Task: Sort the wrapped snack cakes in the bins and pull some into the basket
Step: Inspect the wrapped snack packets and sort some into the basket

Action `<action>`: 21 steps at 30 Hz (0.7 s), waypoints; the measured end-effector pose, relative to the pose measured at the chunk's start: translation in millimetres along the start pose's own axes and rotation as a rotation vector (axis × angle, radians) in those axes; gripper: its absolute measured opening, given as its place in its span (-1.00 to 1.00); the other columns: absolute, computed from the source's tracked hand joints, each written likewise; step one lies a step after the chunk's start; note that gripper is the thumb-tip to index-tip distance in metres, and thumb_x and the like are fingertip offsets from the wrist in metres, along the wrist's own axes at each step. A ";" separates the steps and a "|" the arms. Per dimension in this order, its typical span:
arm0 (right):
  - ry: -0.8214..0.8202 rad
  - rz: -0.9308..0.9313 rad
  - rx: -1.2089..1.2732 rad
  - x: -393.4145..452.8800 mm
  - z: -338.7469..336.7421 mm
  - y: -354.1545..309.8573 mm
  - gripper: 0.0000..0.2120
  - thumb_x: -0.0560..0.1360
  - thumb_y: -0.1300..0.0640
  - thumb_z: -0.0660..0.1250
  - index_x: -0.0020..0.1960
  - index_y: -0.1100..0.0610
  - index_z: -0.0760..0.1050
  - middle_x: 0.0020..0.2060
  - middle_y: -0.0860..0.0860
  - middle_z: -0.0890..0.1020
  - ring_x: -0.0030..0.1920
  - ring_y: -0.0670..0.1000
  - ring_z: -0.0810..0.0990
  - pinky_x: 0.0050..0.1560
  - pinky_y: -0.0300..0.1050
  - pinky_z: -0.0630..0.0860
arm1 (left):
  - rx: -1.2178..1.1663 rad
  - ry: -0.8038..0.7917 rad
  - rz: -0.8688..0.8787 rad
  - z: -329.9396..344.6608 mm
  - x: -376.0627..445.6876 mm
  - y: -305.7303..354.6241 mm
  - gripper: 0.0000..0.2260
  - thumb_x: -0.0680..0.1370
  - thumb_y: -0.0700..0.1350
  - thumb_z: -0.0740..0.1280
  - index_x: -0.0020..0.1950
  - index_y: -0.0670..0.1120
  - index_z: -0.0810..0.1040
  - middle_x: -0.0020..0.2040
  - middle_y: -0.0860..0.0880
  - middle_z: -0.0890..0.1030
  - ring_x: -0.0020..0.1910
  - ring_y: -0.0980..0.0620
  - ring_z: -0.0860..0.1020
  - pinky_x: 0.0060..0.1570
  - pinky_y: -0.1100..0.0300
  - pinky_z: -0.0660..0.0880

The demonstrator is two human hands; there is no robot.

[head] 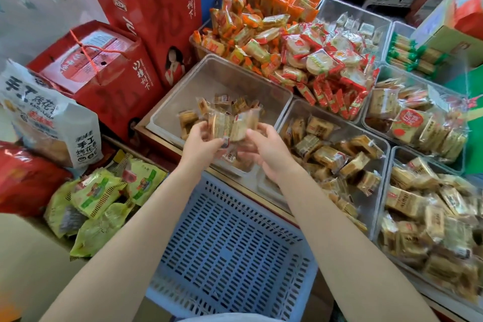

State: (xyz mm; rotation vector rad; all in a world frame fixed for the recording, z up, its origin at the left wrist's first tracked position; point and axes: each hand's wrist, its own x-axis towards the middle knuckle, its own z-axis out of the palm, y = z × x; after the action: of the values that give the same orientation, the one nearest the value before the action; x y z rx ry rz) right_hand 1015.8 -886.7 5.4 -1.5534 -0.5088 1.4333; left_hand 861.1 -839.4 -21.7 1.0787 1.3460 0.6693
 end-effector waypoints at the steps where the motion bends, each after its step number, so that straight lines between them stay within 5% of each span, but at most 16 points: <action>1: 0.006 -0.008 -0.018 7.5 0.1 -1.2 -0.68 0.67 0.18 0.26 0.41 0.13 0.34 0.18 0.18 0.63 0.08 0.12 0.70 0.03 -0.03 0.69 | 0.032 -0.012 0.013 1.8 4.8 1.6 -0.29 0.53 -0.16 0.46 0.61 -0.08 0.20 0.40 -0.02 0.48 0.30 -0.01 0.56 0.27 -0.06 0.57; 3: 0.024 -0.015 -0.037 18.0 -4.1 -1.7 -0.73 0.67 0.19 0.25 0.36 0.15 0.40 0.16 0.18 0.62 0.10 0.12 0.69 0.09 -0.01 0.68 | 0.188 -0.025 0.069 7.9 13.1 0.7 -0.19 0.51 -0.05 0.45 0.67 -0.04 0.10 0.57 -0.05 0.32 0.51 -0.03 0.35 0.51 -0.08 0.33; 6: 0.080 -0.008 -0.039 25.7 -24.6 1.1 -0.84 0.67 0.21 0.25 0.24 0.16 0.49 0.10 0.15 0.62 0.09 0.14 0.69 0.08 0.05 0.68 | 0.546 0.029 0.244 24.6 15.2 -9.2 -0.28 0.60 -0.07 0.39 0.67 -0.08 0.09 0.68 -0.06 0.07 0.65 0.00 0.04 0.60 0.02 0.03; 11: 0.313 0.085 0.000 32.1 -88.2 20.2 -0.87 0.66 0.26 0.22 0.13 0.16 0.53 0.07 0.16 0.62 -0.01 0.06 0.67 0.04 0.04 0.69 | 0.851 -0.110 0.538 73.9 19.3 -25.8 -0.40 0.62 -0.02 0.36 0.61 -0.12 0.27 0.66 -0.10 0.14 0.65 -0.10 0.05 0.60 -0.09 0.01; 14: 0.411 0.171 0.026 38.7 -123.6 37.6 -0.82 0.67 0.25 0.20 0.22 0.17 0.51 0.11 0.13 0.58 0.05 0.04 0.63 -0.05 -0.09 0.66 | 1.124 -0.247 0.604 99.6 27.1 -38.1 -0.37 0.68 0.12 0.20 0.68 -0.06 0.09 0.69 -0.05 0.02 0.67 -0.04 -0.09 0.61 -0.08 -0.17; 17: 0.400 0.222 0.009 51.4 -146.1 55.3 -0.75 0.65 0.23 0.23 0.31 0.16 0.51 0.21 0.13 0.58 0.24 0.10 0.58 0.19 0.03 0.60 | 1.352 -0.275 0.596 107.7 32.1 -50.6 -0.31 0.68 0.26 0.00 0.69 -0.02 -0.18 0.70 -0.02 -0.13 0.66 -0.01 -0.21 0.61 -0.10 -0.21; 21: 0.339 0.246 0.020 68.2 -153.7 66.1 -0.69 0.64 0.23 0.24 0.37 0.17 0.46 0.24 0.15 0.59 0.28 0.13 0.57 0.32 0.12 0.53 | 1.375 -0.263 0.600 107.9 33.3 -54.7 -0.25 0.61 0.35 -0.16 0.69 -0.03 -0.17 0.70 -0.03 -0.10 0.66 0.00 -0.18 0.62 -0.11 -0.11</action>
State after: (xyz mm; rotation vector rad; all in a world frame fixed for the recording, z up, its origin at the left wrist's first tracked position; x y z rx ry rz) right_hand 1156.2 -916.9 -104.1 -1.8440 -0.1035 1.3085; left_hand 960.3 -855.9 -96.8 2.6184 1.1638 -0.1294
